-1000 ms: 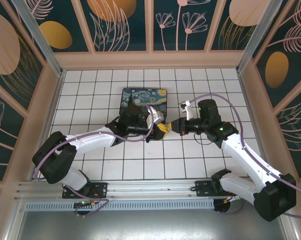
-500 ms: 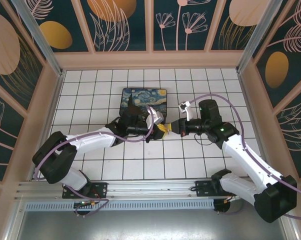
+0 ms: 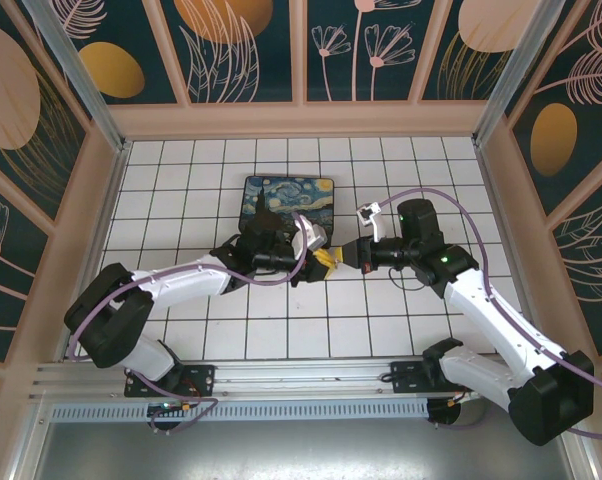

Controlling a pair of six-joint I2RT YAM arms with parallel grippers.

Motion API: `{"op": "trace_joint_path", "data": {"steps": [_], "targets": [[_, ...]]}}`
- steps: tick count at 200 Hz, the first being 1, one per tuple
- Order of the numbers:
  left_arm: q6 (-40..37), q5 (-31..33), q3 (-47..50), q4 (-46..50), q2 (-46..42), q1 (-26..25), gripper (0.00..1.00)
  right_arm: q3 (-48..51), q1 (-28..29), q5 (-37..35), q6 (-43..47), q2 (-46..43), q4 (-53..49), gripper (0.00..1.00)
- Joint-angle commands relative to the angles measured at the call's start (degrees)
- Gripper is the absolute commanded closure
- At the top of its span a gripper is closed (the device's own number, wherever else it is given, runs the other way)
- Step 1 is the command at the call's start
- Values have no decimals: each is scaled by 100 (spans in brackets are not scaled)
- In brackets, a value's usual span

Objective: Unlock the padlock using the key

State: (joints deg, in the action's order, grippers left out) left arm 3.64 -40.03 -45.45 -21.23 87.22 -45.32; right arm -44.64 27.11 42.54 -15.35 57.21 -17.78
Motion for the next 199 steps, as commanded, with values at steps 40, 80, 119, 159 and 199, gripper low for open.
{"op": "trace_joint_path", "data": {"steps": [40, 80, 119, 159, 199], "targets": [[-204, -126, 107, 28, -233, 13, 75, -194, -145, 150, 191, 106, 33, 94], [-162, -112, -14, -21, -122, 9, 76, -145, -78, 254, 120, 154, 202, 94], [-143, -106, -87, -55, 2, 9, 77, -119, -25, 272, 101, 124, 206, 94], [-209, -291, -132, 64, -16, 12, 71, -139, -52, 97, 164, 120, 93, 94], [-321, -420, 28, 153, -213, 12, 68, -189, -145, 203, 184, 200, 171, 94]]}}
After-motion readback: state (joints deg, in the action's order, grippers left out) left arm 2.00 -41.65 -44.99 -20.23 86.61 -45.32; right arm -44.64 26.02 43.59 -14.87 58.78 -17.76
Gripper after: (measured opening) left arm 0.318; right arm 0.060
